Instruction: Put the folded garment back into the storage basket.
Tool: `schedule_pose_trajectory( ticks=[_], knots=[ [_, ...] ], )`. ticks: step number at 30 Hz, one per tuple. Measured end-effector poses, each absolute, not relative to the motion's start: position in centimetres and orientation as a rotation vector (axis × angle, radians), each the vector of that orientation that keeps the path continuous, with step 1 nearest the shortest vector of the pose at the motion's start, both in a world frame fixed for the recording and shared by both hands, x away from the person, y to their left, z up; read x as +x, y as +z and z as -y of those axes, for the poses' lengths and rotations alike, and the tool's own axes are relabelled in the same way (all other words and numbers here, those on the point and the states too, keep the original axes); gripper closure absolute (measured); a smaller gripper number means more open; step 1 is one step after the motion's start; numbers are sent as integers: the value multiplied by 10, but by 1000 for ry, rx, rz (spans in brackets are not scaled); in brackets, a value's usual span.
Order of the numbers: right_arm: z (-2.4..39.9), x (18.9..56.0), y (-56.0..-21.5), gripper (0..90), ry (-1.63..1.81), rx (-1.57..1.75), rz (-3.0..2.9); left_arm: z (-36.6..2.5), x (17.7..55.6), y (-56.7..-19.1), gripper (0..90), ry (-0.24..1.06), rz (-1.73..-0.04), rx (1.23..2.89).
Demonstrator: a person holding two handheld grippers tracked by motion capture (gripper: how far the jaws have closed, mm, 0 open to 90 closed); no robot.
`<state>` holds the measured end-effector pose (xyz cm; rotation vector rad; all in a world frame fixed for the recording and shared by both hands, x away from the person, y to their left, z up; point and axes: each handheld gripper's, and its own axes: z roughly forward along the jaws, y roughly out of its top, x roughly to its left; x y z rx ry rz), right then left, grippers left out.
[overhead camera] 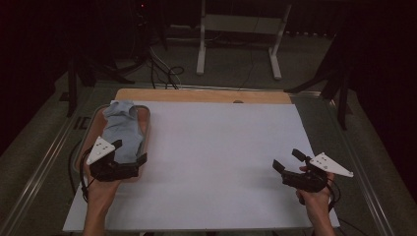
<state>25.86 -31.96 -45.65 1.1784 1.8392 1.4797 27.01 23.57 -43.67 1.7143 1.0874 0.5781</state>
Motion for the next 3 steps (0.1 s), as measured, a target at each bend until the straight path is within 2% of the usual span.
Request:
schedule_pose_trajectory(
  ticks=[3],
  knots=[
    [320,258,-457,98,1485,1171,-1841,-236,271,-437,1,579,-1091,1713]
  ],
)
